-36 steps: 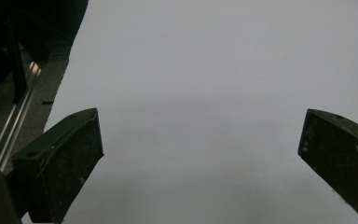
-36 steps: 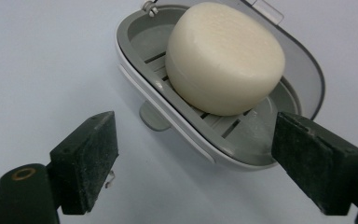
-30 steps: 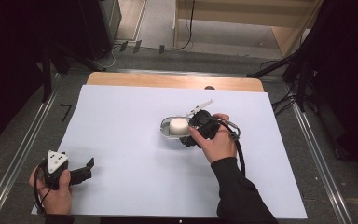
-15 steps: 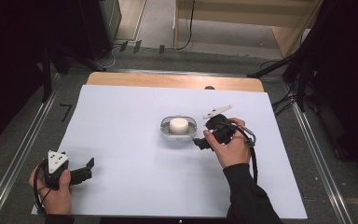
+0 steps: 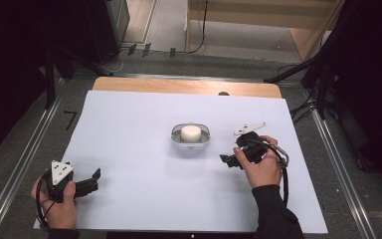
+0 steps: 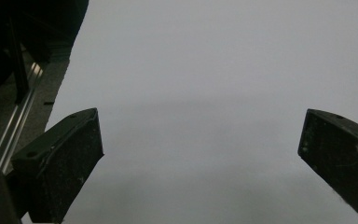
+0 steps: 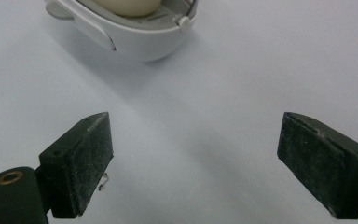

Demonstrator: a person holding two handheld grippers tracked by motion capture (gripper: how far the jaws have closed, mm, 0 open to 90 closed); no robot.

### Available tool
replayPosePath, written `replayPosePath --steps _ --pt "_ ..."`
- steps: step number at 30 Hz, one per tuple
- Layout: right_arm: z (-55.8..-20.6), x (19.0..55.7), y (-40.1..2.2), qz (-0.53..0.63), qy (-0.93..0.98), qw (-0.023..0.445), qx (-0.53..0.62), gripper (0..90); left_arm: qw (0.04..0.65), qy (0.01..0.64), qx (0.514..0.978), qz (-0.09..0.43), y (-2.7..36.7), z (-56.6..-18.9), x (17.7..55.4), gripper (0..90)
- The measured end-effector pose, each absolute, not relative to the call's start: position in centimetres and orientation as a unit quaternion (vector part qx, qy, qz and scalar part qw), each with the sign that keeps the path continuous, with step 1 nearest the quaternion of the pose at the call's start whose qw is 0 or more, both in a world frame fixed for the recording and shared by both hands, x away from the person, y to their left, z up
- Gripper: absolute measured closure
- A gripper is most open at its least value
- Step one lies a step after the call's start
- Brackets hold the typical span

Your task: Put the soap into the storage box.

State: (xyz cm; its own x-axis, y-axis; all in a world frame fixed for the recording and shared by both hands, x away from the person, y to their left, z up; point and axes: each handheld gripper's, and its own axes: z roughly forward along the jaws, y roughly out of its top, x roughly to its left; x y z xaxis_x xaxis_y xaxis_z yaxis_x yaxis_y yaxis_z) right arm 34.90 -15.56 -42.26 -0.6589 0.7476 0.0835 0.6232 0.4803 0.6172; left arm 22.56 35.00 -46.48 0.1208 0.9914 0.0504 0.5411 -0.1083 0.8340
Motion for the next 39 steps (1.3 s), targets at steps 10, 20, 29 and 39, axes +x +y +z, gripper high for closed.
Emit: replayPosePath --steps 10,20,29,39 --pt "-43.4 33.5 -18.2 0.319 0.845 0.113 0.414 7.6 0.338 0.574 0.667 0.332 35.0 -46.5 22.6 0.2" --pt "-44.8 32.2 -20.9 0.329 0.833 0.109 0.431 7.4 0.334 0.573 0.670 0.334 34.9 -46.5 22.6 0.2" --pt "-45.2 31.1 -23.8 0.340 0.816 0.113 0.453 7.4 0.332 0.574 0.671 0.332 34.9 -46.5 22.7 0.1" --pt "-45.6 29.3 -26.7 0.351 0.801 0.123 0.469 6.9 0.333 0.574 0.670 0.332 34.9 -46.5 22.7 0.2"
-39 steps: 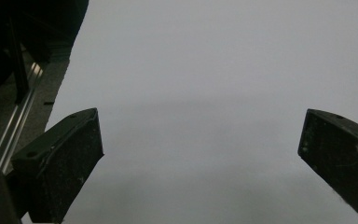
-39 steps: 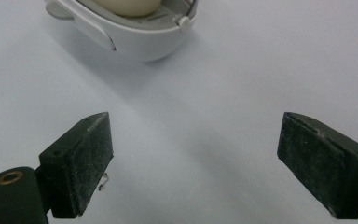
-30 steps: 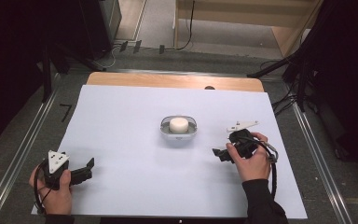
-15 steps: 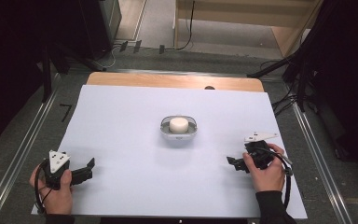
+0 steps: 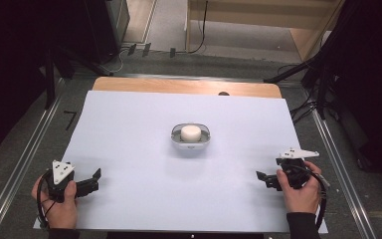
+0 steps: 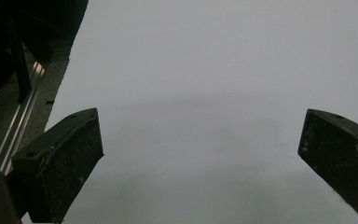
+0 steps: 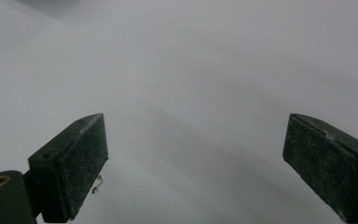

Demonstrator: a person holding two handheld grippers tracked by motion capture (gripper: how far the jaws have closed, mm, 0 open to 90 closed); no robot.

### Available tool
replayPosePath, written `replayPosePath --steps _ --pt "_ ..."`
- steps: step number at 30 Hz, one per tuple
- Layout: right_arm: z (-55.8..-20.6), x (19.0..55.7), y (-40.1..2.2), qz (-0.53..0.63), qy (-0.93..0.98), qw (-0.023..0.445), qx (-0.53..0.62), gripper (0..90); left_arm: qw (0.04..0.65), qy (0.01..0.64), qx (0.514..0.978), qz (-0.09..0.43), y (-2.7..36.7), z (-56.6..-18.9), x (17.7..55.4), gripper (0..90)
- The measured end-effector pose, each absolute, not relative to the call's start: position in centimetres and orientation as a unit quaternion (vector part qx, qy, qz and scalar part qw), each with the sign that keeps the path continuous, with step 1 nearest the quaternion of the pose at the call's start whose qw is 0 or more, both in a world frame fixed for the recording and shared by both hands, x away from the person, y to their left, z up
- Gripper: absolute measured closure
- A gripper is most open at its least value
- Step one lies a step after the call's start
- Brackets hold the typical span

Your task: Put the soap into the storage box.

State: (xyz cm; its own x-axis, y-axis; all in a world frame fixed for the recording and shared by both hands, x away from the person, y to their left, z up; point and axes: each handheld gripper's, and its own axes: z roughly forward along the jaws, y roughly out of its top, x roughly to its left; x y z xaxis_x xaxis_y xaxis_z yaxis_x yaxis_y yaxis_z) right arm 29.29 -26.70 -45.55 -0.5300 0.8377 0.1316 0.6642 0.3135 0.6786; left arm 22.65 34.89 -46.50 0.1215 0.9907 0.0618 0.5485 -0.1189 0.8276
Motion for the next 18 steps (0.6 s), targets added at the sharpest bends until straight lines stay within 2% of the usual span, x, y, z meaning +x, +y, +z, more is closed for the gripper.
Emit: replayPosePath --steps 6,12,18 --pt "-45.9 28.3 -28.1 0.358 0.793 0.137 0.474 6.7 0.334 0.575 0.670 0.330 34.9 -46.5 22.7 0.1" --pt "-46.9 27.5 -29.7 0.377 0.787 0.121 0.474 3.5 0.334 0.575 0.670 0.331 34.9 -46.5 22.7 0.2" --pt "-47.4 26.6 -31.3 0.390 0.770 0.135 0.487 0.0 0.333 0.574 0.670 0.332 34.9 -46.5 22.6 0.2"
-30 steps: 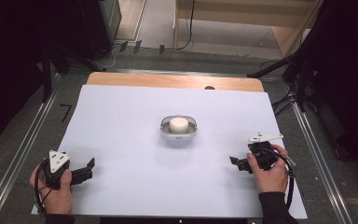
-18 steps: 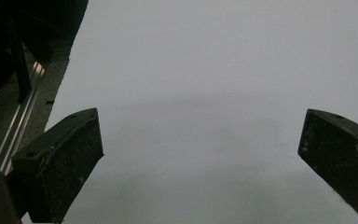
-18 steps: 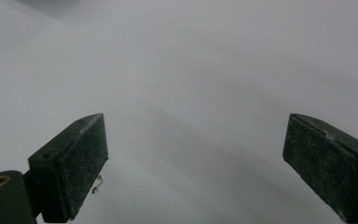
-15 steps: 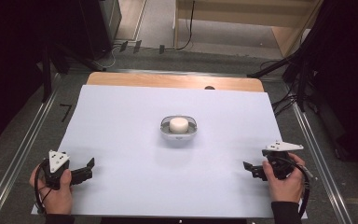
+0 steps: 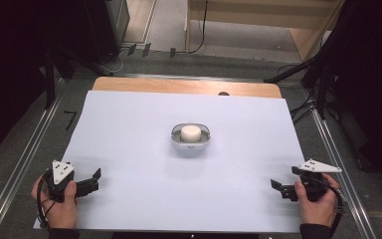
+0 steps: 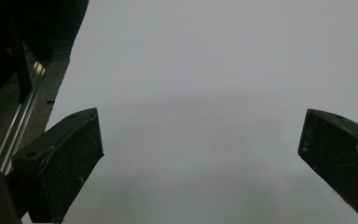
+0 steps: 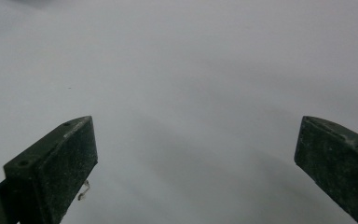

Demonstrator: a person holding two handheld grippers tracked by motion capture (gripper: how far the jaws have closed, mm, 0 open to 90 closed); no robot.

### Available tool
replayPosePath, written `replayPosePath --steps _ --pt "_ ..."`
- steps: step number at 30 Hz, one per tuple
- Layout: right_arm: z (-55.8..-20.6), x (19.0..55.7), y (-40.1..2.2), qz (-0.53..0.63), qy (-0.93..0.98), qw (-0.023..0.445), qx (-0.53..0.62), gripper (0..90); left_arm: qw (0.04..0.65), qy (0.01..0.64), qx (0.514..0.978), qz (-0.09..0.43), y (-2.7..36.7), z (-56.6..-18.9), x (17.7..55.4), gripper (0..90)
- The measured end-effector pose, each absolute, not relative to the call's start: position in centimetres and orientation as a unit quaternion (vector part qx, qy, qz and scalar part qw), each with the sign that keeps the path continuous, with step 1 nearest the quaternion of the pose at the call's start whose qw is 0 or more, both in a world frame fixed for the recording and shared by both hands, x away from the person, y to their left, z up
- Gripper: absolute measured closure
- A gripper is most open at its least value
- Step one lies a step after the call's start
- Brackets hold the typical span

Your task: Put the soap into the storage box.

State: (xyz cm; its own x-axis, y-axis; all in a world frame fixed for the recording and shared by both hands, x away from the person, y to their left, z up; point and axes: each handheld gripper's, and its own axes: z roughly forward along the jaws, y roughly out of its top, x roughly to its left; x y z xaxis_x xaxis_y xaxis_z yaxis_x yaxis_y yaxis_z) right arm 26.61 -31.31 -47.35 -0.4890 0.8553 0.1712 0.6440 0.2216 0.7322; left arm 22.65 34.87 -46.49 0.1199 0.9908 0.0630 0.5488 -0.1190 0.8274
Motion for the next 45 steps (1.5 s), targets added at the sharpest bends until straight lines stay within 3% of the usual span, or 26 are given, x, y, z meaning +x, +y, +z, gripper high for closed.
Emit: replayPosePath --steps 25,36,45 --pt "-48.9 22.8 -37.0 0.454 0.706 0.133 0.527 0.0 0.329 0.574 0.672 0.333 34.8 -46.5 22.7 0.2" --pt "-49.3 22.7 -37.6 0.487 0.675 0.129 0.540 0.0 0.329 0.574 0.672 0.333 34.8 -46.5 22.7 0.2" --pt "-49.4 23.1 -36.7 0.448 0.703 0.133 0.536 0.0 0.329 0.573 0.671 0.334 34.8 -46.5 22.7 0.2"
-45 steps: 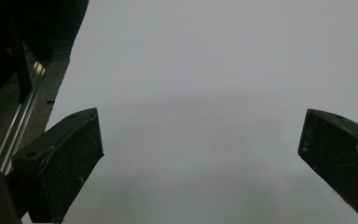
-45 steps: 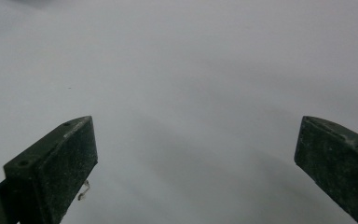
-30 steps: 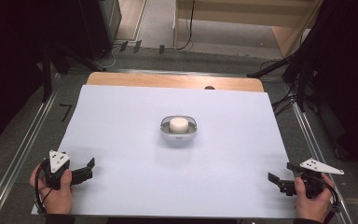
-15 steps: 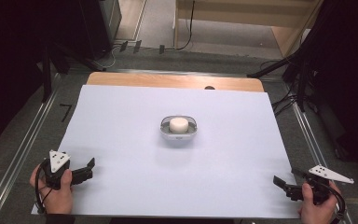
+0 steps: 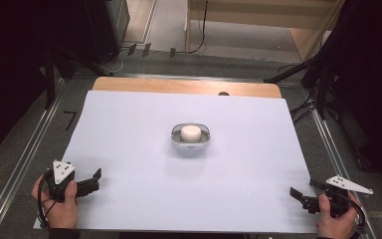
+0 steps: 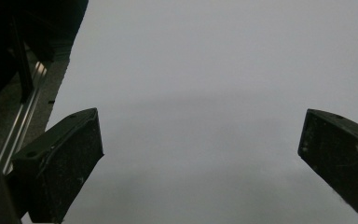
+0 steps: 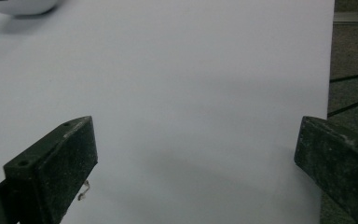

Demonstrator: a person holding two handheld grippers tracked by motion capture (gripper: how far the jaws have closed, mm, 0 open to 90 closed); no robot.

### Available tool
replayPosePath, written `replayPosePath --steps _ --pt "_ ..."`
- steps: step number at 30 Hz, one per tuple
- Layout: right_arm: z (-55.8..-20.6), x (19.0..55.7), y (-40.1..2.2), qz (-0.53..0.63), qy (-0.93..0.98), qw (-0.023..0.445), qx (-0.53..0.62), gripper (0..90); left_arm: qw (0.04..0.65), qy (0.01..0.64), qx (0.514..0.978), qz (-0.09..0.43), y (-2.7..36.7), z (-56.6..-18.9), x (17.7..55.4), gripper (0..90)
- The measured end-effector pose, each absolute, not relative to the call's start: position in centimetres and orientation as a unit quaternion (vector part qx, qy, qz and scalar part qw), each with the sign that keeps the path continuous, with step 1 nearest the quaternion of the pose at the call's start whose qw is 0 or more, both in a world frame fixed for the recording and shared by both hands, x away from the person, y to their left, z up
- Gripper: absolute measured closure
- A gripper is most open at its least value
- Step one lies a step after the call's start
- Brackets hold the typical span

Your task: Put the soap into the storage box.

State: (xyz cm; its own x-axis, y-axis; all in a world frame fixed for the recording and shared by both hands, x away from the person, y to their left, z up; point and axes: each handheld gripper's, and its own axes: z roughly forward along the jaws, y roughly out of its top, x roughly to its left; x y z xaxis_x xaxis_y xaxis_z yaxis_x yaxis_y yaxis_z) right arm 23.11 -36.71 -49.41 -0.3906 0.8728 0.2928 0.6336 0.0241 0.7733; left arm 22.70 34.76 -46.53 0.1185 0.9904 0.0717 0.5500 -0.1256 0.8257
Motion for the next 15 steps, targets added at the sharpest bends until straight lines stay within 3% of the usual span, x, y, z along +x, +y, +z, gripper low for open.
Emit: replayPosePath --steps 15 --pt "-49.46 23.28 -36.38 0.434 0.715 0.135 0.531 0.0 0.324 0.573 0.674 0.336 34.67 -46.55 22.75 0.2"
